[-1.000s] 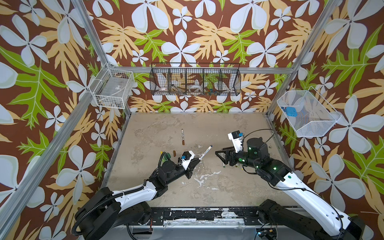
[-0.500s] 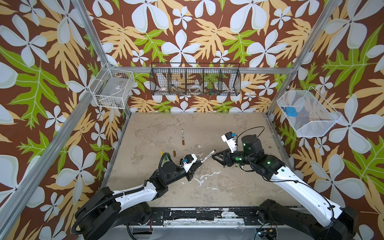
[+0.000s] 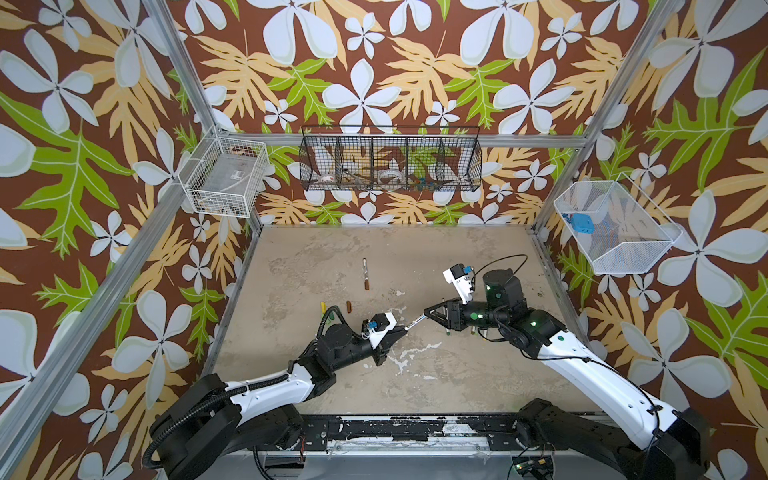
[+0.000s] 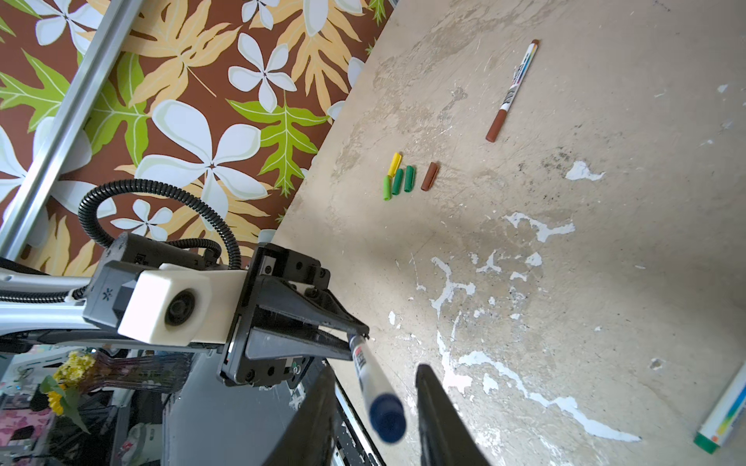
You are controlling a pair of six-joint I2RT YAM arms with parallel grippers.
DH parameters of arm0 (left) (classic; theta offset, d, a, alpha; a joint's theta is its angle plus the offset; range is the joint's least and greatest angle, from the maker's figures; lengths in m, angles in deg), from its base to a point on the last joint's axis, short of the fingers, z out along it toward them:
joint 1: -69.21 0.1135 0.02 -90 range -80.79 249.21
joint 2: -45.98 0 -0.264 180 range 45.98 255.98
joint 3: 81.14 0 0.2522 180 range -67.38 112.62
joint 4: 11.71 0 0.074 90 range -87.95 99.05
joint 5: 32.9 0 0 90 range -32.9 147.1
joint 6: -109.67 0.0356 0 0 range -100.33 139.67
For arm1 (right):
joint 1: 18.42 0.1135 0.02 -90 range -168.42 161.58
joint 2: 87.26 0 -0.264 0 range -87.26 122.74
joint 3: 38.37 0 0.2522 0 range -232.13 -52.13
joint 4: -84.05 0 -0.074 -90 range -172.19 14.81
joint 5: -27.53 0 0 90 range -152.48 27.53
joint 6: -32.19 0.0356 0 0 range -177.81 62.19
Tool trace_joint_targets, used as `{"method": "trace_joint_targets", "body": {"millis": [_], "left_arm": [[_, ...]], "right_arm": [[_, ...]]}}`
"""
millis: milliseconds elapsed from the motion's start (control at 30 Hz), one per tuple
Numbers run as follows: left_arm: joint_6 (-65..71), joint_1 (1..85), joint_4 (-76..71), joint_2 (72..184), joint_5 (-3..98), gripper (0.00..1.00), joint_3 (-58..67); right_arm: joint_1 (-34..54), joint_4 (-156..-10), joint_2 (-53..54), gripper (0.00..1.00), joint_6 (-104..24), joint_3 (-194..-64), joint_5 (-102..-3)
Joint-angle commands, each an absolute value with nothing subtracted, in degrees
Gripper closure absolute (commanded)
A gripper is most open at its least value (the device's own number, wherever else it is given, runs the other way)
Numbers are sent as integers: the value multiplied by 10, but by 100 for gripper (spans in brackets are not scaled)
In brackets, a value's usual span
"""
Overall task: Open the pen caps
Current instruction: 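Close the right gripper on the marker body below the blue cap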
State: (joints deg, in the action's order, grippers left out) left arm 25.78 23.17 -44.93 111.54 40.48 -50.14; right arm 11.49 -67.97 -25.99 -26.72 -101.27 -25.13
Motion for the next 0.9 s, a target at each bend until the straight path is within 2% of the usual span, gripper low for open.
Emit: {"method": "trace_joint_targets", "body": {"millis": [0, 233, 367, 467, 500, 533, 633, 700, 767, 867], "left_arm": [[262, 230, -476, 1113, 397, 97, -502], [267, 228, -482, 1115, 387, 97, -504], [268, 228, -483, 1115, 391, 96, -504], [266, 228, -482, 1115, 398, 92, -504], [261, 228, -482, 1114, 406, 88, -505], [252, 228, -483, 1113, 417, 80, -505], [224, 228, -483, 1105, 460, 51, -504], [198, 229, -465, 1097, 484, 41, -495], [164, 229, -446, 1090, 494, 36, -482], [79, 229, -388, 1062, 534, 35, -446]], "right_arm": [[115, -714, -259, 69, -257, -1005, -217], [115, -712, -256, 77, -268, -998, -209], [114, -708, -260, 89, -276, -998, -216], [114, -698, -261, 93, -287, -1005, -230], [114, -696, -262, 95, -290, -1008, -236], [114, -694, -262, 97, -293, -1011, -244], [114, -695, -266, 98, -308, -1020, -278], [114, -711, -273, 99, -327, -1021, -313], [115, -736, -284, 98, -348, -1015, -354], [115, -801, -311, 100, -393, -994, -407]]}}
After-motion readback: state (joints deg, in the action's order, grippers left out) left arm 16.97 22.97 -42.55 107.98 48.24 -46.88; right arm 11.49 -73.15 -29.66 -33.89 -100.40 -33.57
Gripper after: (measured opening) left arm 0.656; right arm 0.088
